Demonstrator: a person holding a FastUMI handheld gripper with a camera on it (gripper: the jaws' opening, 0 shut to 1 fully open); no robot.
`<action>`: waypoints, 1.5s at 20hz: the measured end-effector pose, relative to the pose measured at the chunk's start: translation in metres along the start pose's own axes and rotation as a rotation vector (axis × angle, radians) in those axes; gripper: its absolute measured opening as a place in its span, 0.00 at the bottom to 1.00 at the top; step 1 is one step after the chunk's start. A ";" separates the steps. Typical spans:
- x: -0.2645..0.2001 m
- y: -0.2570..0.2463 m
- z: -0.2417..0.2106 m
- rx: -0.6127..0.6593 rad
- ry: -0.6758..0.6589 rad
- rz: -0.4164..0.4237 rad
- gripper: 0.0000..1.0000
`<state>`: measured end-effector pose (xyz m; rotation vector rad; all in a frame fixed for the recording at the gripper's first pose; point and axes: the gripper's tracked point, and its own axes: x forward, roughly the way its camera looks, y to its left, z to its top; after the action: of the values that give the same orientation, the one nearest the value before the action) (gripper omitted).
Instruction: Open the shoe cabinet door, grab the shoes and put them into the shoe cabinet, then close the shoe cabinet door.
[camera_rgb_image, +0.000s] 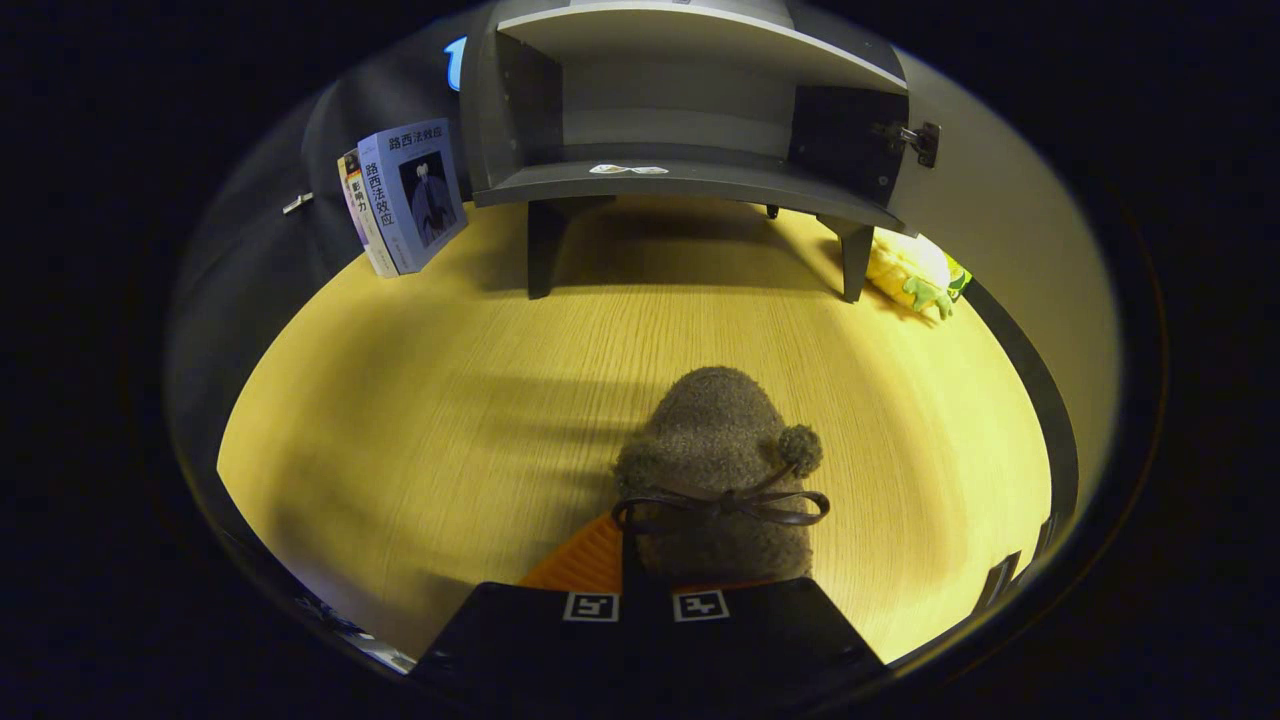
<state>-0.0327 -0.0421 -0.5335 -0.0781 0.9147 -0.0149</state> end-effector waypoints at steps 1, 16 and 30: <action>-0.002 -0.001 0.002 0.011 0.004 0.005 0.05; -0.147 -0.048 0.254 -0.009 -0.345 -0.054 0.05; -0.153 -0.066 0.437 -0.020 -0.496 -0.111 0.05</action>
<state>0.2213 -0.0741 -0.1418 -0.1440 0.4141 -0.0862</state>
